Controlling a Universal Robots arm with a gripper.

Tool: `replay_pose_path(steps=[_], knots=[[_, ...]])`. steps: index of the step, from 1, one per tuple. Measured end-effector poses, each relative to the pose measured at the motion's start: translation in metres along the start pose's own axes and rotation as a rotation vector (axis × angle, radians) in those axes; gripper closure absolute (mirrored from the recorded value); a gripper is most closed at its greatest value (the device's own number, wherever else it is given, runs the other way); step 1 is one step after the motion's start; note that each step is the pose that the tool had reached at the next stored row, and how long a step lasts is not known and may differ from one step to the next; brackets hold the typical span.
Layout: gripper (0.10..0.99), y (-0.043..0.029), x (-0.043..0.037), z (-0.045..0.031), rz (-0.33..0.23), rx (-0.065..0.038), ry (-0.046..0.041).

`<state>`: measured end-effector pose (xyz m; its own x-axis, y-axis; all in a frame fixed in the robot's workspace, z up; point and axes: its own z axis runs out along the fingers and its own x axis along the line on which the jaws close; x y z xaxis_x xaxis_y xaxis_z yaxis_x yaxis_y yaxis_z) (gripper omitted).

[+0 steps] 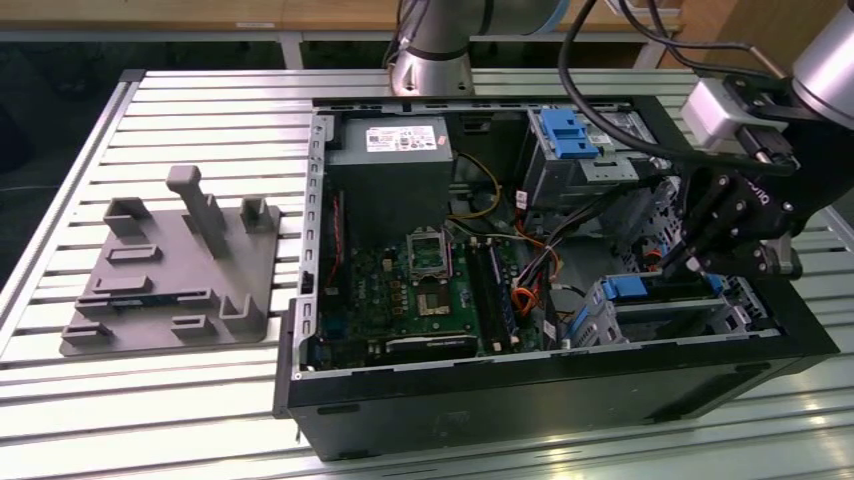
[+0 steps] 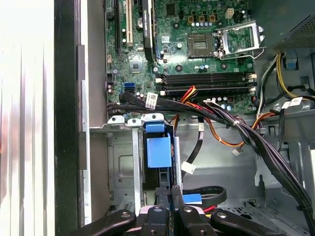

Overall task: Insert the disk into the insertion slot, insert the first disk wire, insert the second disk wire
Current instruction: 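Insert the second disk wire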

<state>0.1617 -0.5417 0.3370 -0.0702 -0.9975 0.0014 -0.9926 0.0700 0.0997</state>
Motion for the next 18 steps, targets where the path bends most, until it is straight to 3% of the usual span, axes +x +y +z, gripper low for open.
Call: replay_pose_path(steps=[18], knots=[[0.941, -0.0012, 0.0000, 0.0047, 0.000, -0.001, 0.0003]])
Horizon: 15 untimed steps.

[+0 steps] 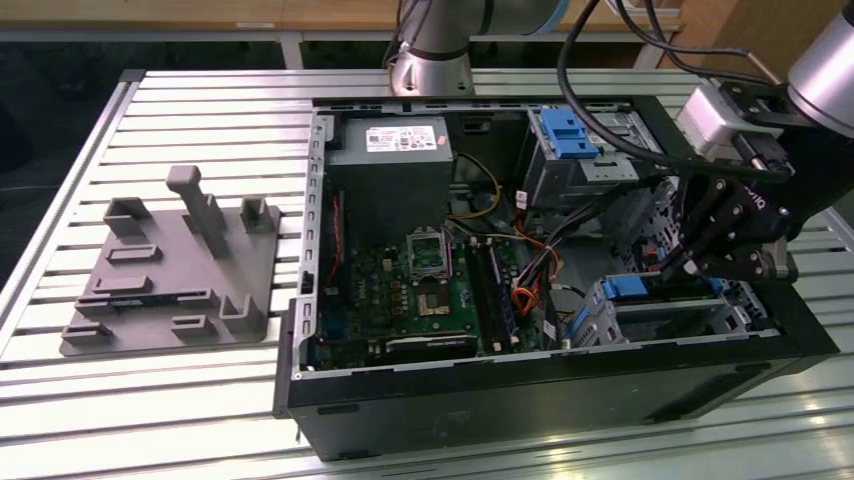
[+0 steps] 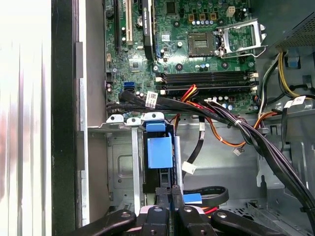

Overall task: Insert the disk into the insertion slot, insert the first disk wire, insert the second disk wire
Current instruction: 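Insert the second disk wire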

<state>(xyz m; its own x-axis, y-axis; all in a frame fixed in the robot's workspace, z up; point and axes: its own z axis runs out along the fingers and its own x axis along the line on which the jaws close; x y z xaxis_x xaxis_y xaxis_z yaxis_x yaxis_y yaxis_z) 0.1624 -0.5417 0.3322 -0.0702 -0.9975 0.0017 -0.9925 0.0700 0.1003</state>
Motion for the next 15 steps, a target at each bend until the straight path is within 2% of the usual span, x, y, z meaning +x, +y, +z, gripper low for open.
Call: replay_pose_path(steps=[15], knots=[[0.941, -0.0015, 0.0007, 0.0049, 0.000, 0.000, 0.0000]])
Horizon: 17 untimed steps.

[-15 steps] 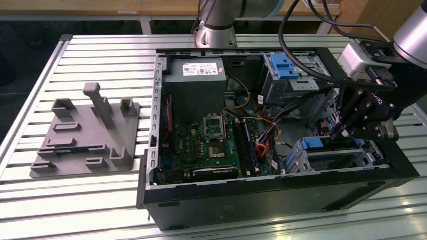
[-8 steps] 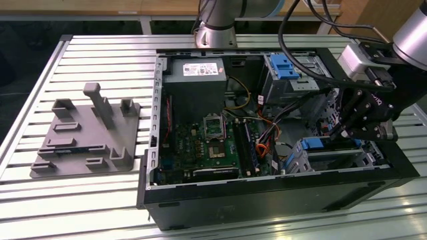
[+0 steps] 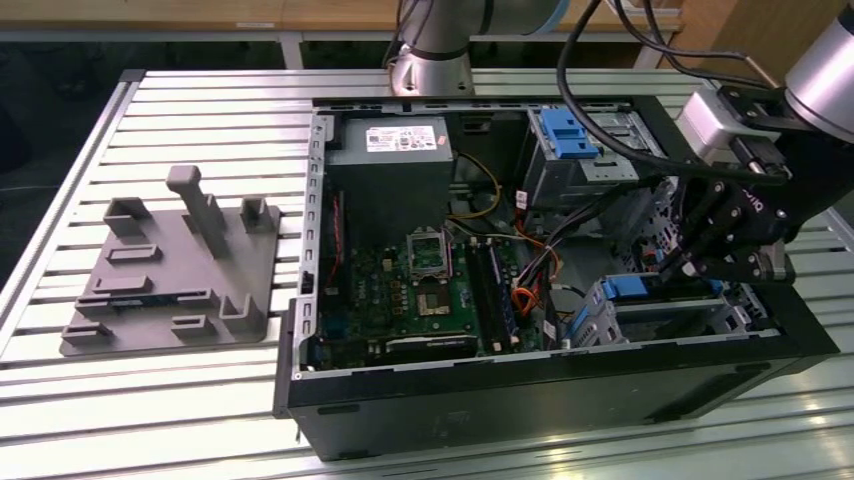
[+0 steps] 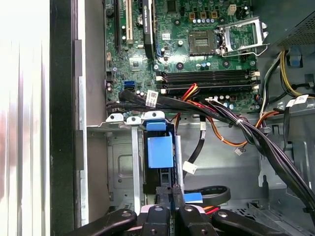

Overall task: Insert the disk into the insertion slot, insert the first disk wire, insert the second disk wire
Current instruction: 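Insert the second disk wire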

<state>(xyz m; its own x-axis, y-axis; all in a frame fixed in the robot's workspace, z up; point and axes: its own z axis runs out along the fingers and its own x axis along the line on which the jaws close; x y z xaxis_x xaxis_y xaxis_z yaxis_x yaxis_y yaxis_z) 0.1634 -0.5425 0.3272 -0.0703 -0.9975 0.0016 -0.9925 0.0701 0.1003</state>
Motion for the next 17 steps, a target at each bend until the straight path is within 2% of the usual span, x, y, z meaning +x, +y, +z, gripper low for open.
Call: replay_pose_path(steps=[4, 6, 7, 9, 10, 11, 13, 17], knots=[[0.941, -0.0004, 0.0003, 0.0008, 0.000, 0.000, -0.0002], [0.929, -0.0007, 0.0001, 0.0019, -0.001, 0.000, -0.0030], [0.875, -0.0007, 0.0001, 0.0019, -0.001, 0.000, -0.0028], [0.875, -0.0005, 0.0003, 0.0011, 0.000, 0.001, -0.0025], [0.808, -0.0004, 0.0002, 0.0005, 0.000, 0.001, -0.0025], [0.808, -0.0004, 0.0002, -0.0004, 0.000, 0.001, -0.0031], [0.808, 0.0003, 0.0002, -0.0059, 0.000, 0.002, -0.0030], [0.808, 0.0026, -0.0004, -0.0227, 0.000, 0.006, -0.0029]])
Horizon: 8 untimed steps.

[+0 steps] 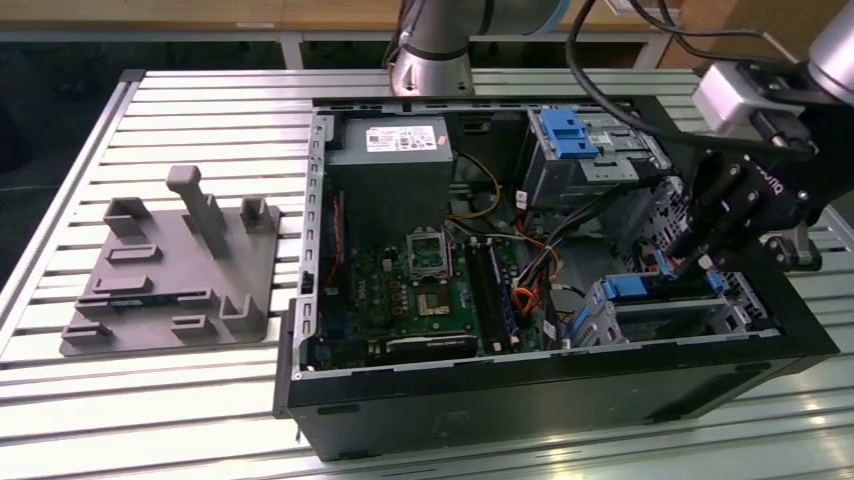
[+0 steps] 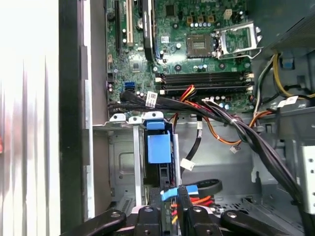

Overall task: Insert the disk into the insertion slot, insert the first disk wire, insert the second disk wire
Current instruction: 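Insert the second disk wire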

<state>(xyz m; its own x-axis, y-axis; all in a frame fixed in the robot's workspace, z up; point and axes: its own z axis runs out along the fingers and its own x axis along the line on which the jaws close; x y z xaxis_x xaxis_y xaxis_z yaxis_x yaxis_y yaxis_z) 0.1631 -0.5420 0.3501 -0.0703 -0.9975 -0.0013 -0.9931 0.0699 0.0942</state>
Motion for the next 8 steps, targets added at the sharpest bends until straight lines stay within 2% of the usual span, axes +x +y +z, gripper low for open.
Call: replay_pose_path(steps=[6, 8], knots=[[0.820, 0.0042, -0.0022, -0.0263, 0.002, 0.005, -0.0006], [0.949, 0.0060, -0.0032, -0.0352, 0.003, 0.007, -0.0008]])
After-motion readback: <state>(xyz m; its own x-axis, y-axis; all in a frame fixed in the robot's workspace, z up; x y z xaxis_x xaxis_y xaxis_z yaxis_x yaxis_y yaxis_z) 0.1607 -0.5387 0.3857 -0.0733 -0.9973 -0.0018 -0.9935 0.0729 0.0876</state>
